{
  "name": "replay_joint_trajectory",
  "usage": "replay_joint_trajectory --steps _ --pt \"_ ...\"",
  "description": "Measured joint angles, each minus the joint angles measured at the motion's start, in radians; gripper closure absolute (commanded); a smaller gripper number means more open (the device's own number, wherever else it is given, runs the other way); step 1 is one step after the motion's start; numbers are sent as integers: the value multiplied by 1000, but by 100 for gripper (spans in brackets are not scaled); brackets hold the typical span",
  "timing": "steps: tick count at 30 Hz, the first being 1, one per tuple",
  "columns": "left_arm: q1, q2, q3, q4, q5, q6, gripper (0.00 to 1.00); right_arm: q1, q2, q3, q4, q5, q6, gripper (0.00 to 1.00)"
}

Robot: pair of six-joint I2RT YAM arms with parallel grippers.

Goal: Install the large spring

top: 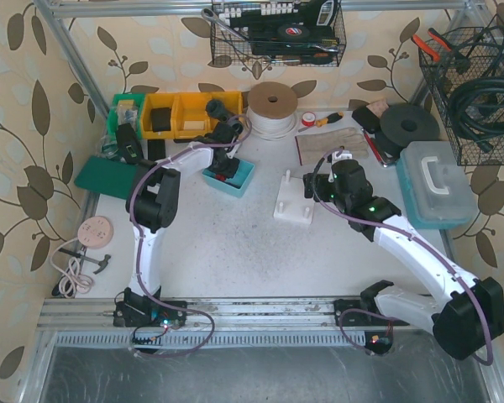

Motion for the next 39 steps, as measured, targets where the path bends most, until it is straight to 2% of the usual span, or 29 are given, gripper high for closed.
replay_joint_trajectory --steps 9,20,25,31,39 --pt "0 -50 -10 -11 0 21 90 0 -2 0 0 0 -1 8" --pt "0 -183 -125 83 13 30 93 0 -6 0 0 -1 -3 9" --pt "0 -251 -254 202 54 56 95 0 -6 0 0 -4 -4 9" --pt "-3 -423 -480 445 167 148 100 0 -3 12 -17 -16 -21 10" --pt "-23 -562 -578 692 306 249 100 0 7 101 -74 -96 -47 13"
